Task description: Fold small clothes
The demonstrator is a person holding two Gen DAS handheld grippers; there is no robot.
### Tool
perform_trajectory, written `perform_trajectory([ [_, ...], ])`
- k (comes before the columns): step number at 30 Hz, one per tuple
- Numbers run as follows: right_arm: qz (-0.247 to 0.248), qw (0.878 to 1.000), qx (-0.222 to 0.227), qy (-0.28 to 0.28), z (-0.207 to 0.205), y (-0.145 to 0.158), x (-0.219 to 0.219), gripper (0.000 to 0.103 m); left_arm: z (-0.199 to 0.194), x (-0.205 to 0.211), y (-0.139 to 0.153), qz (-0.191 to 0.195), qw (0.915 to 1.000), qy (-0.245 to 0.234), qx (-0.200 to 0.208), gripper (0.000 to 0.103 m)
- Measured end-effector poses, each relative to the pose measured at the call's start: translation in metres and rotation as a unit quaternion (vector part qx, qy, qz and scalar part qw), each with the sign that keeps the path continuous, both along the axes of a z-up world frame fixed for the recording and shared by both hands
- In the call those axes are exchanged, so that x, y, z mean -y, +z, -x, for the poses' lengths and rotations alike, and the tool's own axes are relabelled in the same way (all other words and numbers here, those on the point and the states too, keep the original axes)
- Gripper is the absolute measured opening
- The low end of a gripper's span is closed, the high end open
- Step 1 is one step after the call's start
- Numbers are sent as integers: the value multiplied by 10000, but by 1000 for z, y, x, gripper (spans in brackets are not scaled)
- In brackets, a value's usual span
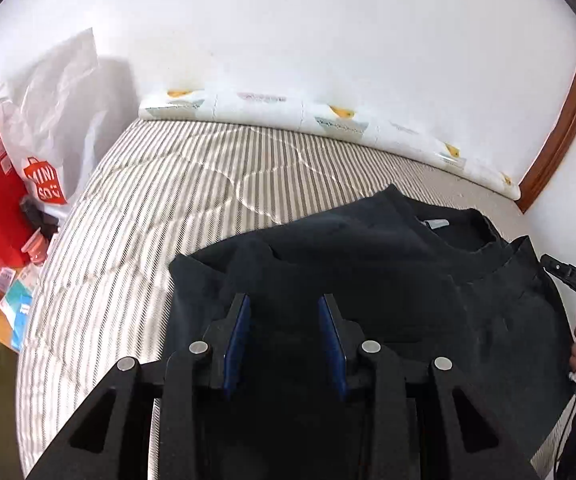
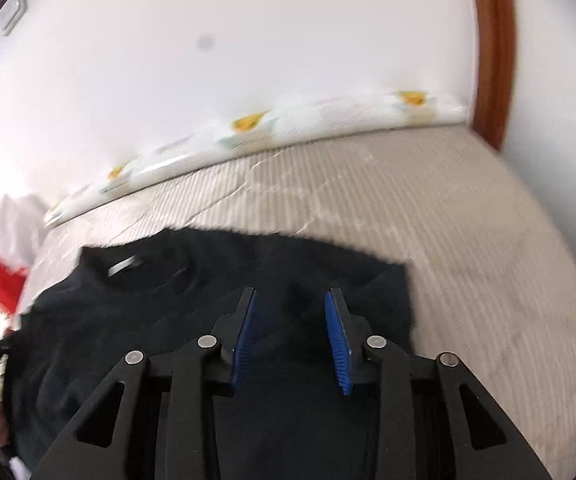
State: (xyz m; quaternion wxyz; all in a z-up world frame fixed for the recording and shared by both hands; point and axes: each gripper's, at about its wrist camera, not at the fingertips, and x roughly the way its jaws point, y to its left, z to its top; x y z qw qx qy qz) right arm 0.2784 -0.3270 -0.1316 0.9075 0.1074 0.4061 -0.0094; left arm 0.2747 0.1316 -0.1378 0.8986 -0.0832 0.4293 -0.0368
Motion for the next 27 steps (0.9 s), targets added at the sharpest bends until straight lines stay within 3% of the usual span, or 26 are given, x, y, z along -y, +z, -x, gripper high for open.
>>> perform_trajectory([
  [2,42,10000,-5,54,-4,-2,4,36,-2,-8,-3,16,9999,-5,-103,33],
  [8,218,9990,-329,202,-20,-23,6,41,-15,-9,-18,-580,9979,-26,-288,37],
  [12,314,9982,-419,277,-25,-33,1,40,-22,-9,-27,-526,9981,-54,-331,36],
  [14,376,9979,-391,366,-26,-34,-3,32,-17,-5,-23,-694,9973,-97,-220,17],
  [15,440,9973,-392,434,-26,-34,-6,26,-15,-4,-21,-806,9966,-40,-136,13],
  [16,473,9971,-373,475,-26,-35,-7,16,-12,-3,-19,-808,9967,-70,-36,10],
  [20,357,9979,205,503,-13,-11,1,12,-4,-11,-3,-560,9976,122,396,10],
  [22,-33,9979,513,393,-4,3,14,12,-6,-14,-2,-439,9979,190,439,10],
  [25,5,9985,455,304,-5,-2,20,12,-17,-14,-13,-404,9987,211,231,10],
  [27,66,9996,80,272,-17,-23,21,12,-21,-14,-19,-409,9989,198,125,10],
])
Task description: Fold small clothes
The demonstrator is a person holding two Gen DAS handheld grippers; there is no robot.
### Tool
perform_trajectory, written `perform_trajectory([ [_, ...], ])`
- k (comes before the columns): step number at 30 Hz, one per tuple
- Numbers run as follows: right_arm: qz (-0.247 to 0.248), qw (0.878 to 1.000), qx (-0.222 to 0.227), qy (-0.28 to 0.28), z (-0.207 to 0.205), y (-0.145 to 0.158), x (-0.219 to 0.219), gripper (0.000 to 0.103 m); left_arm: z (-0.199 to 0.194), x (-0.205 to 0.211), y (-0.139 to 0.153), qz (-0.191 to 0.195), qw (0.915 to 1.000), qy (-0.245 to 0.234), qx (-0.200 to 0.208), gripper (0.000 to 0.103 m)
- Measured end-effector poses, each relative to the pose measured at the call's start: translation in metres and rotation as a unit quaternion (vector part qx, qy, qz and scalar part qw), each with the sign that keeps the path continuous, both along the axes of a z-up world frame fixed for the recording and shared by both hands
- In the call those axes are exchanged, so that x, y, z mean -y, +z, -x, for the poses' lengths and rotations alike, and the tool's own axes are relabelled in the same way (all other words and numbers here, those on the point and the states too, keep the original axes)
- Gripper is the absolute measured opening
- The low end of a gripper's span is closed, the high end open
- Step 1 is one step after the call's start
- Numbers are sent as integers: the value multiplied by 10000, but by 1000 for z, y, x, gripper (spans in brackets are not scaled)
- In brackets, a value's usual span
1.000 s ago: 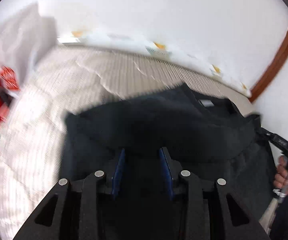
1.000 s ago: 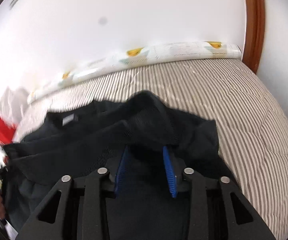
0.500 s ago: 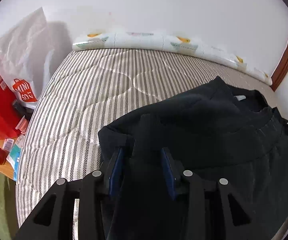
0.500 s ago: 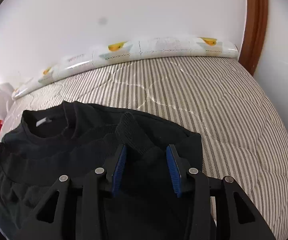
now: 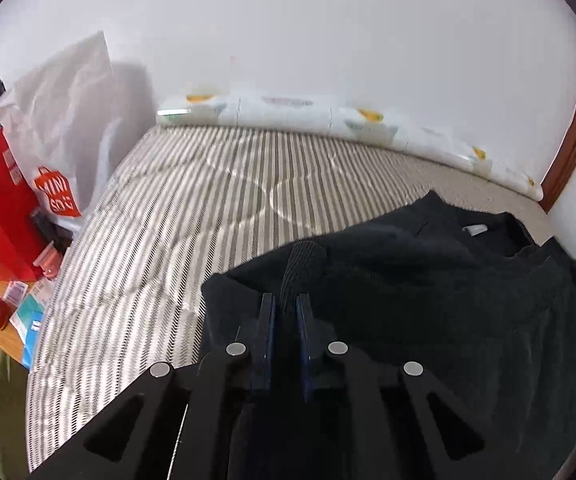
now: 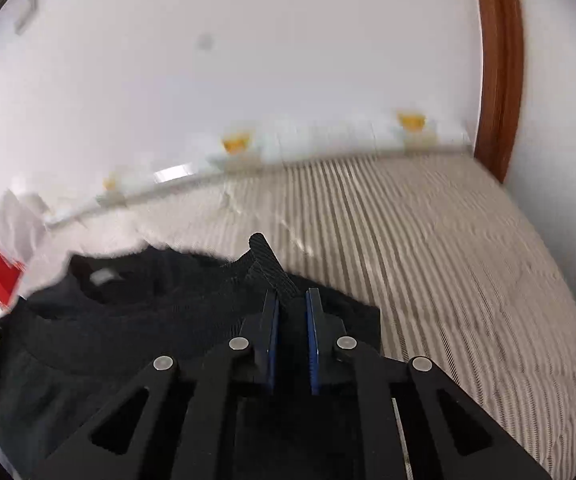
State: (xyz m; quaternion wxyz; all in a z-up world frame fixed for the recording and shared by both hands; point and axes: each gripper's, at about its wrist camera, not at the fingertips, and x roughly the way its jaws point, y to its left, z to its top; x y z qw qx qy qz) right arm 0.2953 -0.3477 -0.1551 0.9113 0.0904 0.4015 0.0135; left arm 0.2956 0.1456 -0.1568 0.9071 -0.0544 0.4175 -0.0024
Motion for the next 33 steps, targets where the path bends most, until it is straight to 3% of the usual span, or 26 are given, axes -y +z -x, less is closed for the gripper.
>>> perform_trajectory([
  [2,-167,9994,-312,-45,-8,-16,4,14,0,0,-3,24,10000,22,-55,10],
  [4,-313,9991,-290,-33,-6,-13,9,19,1,-1,-3,19,10000,30,-84,12],
  [8,-92,9992,-391,-56,9,-6,7,31,2,2,-2,-20,9998,38,-203,16],
  [10,86,9992,-379,-71,20,-2,6,41,6,3,0,15,9997,18,-251,17],
  [12,168,9988,-443,-91,32,0,10,43,11,3,2,48,9996,10,-275,19],
  [14,136,9985,-514,-120,44,0,18,48,20,1,5,106,9994,-34,-342,23],
  [16,115,9981,-572,-182,56,1,26,63,30,-1,8,163,9992,-29,-364,25],
  [18,-22,9974,-670,-252,63,-3,34,65,42,-4,10,248,9990,-42,-363,29],
  [21,-497,9939,-986,-57,63,-16,37,65,63,-5,12,315,9988,-71,-358,29],
  [24,-502,9935,-1020,59,59,-20,32,62,79,-6,15,285,9991,-23,-305,30],
  [25,-536,9932,-1021,136,57,-20,30,47,83,-6,16,307,9991,-10,-305,32],
  [28,-567,9928,-1002,339,52,-19,23,21,92,-4,13,331,9991,-12,-270,35],
  [33,-606,9949,-732,335,56,-9,32,14,95,5,1,288,9992,124,-250,35],
])
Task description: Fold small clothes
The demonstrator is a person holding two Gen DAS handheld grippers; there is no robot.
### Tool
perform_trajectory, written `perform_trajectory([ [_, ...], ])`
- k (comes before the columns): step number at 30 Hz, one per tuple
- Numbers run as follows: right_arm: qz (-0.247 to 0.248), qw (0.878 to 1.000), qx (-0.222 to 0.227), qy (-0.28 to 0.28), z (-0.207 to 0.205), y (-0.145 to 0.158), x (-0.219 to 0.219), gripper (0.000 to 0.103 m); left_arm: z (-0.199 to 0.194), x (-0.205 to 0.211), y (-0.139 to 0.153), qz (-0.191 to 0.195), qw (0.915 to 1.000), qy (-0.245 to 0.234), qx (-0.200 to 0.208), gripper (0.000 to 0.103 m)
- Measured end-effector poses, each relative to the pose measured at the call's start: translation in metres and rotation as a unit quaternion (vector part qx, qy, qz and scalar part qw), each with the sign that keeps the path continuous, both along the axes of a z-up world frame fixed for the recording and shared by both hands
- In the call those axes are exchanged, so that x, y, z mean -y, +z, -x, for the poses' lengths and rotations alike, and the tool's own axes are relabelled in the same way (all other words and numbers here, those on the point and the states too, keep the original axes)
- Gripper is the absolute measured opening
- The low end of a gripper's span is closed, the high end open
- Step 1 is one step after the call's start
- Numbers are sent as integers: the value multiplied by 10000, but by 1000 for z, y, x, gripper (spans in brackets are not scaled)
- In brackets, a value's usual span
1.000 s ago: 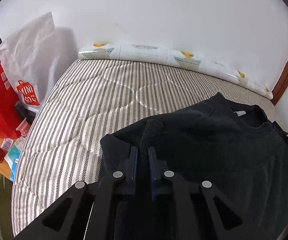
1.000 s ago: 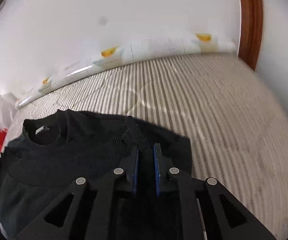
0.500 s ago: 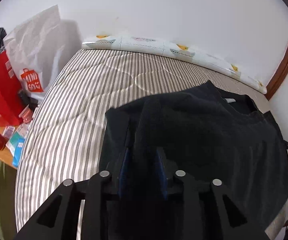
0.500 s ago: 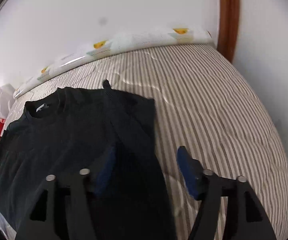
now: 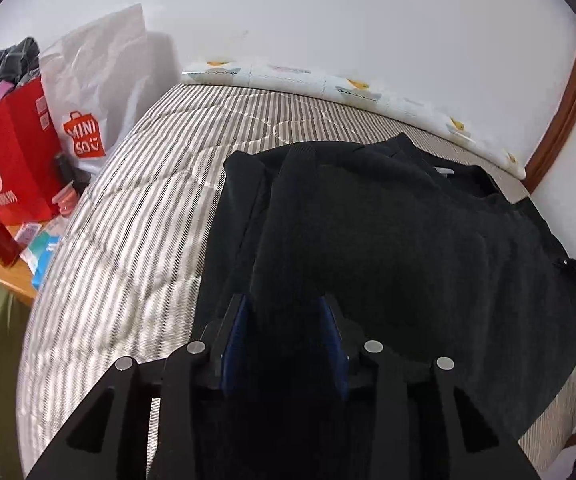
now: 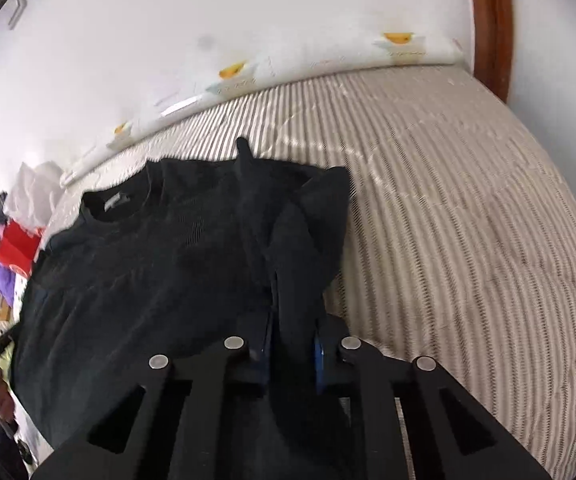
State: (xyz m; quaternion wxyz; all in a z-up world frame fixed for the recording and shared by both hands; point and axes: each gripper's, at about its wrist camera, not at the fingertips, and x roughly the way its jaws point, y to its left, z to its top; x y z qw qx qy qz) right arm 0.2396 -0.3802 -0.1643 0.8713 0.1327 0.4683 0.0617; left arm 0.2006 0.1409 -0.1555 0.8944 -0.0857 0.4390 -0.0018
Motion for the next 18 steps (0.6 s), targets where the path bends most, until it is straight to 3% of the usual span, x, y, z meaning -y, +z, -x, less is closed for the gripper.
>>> perform_trajectory([
  [7,206,9993,52,-299,-2,14,40,13,-10,41,-1,200,9993,-309,57,36],
  [14,286,9978,-65,-602,1,9,79,16,-4,69,-1,-96,9988,-483,56,36],
  [18,970,9928,60,-696,20,14,67,28,9,59,-1,-161,9992,-377,7,36],
])
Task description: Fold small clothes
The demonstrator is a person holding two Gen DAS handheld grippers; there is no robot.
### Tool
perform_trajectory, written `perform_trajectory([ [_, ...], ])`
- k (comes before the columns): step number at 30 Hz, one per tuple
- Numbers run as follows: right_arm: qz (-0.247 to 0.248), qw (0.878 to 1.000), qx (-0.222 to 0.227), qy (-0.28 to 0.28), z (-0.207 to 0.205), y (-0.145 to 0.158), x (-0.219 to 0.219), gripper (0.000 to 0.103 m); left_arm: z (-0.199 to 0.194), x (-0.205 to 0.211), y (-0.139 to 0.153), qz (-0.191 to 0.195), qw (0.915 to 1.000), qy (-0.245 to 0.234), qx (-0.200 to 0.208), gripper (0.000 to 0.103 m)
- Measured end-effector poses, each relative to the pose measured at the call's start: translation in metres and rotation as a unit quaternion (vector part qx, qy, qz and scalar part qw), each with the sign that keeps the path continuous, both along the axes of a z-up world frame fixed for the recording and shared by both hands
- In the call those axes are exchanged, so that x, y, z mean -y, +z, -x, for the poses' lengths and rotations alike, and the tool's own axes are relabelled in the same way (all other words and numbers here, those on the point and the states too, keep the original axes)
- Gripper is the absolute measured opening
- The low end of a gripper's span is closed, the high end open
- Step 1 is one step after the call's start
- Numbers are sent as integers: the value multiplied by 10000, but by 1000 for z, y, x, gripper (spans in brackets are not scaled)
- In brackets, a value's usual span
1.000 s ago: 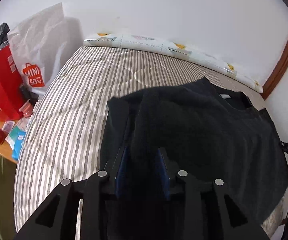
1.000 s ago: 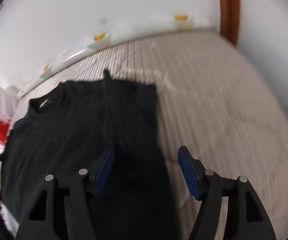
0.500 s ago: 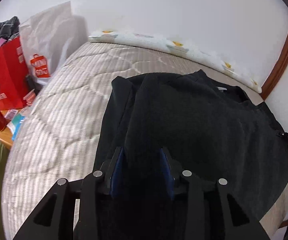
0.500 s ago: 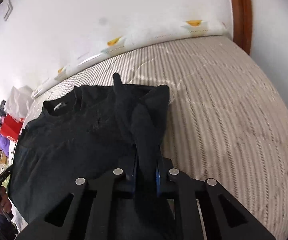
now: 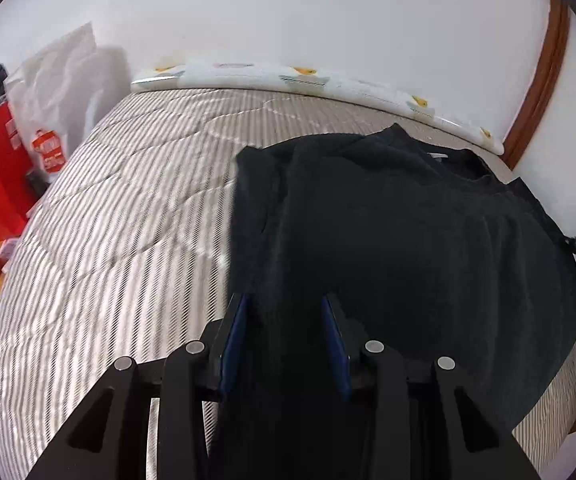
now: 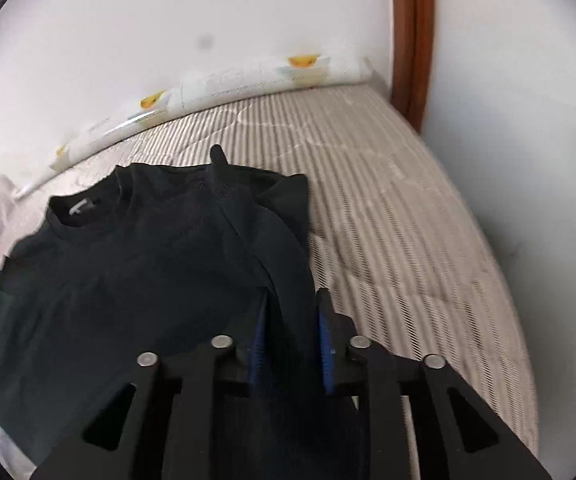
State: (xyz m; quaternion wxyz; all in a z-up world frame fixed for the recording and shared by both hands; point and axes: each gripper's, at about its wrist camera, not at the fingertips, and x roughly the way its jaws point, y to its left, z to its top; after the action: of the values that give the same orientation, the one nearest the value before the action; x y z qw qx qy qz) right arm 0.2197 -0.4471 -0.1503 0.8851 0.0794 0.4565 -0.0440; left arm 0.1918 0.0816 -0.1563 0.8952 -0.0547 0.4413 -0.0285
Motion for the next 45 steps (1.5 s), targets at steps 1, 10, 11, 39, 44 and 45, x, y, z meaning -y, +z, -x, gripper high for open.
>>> perform_trajectory([
  [1,89,9999,27,-62,7,0,-1,31,4,-6,0,29,10000,46,-38,36],
  [10,792,9951,-13,-588,87,0,-3,34,54,-43,-3,162,9997,189,-10,40],
  [11,938,9938,-5,-596,93,5,-9,34,59,-47,-3,174,9996,200,4,40],
  [39,1015,9825,580,1452,142,23,-363,46,75,-144,-20,-786,9863,1447,15,62],
  [44,744,9778,614,1861,148,25,-392,49,75,-142,-20,-825,9864,1423,-11,66],
  [45,694,9765,611,1946,151,25,-396,50,73,-142,-19,-837,9867,1396,-26,66],
])
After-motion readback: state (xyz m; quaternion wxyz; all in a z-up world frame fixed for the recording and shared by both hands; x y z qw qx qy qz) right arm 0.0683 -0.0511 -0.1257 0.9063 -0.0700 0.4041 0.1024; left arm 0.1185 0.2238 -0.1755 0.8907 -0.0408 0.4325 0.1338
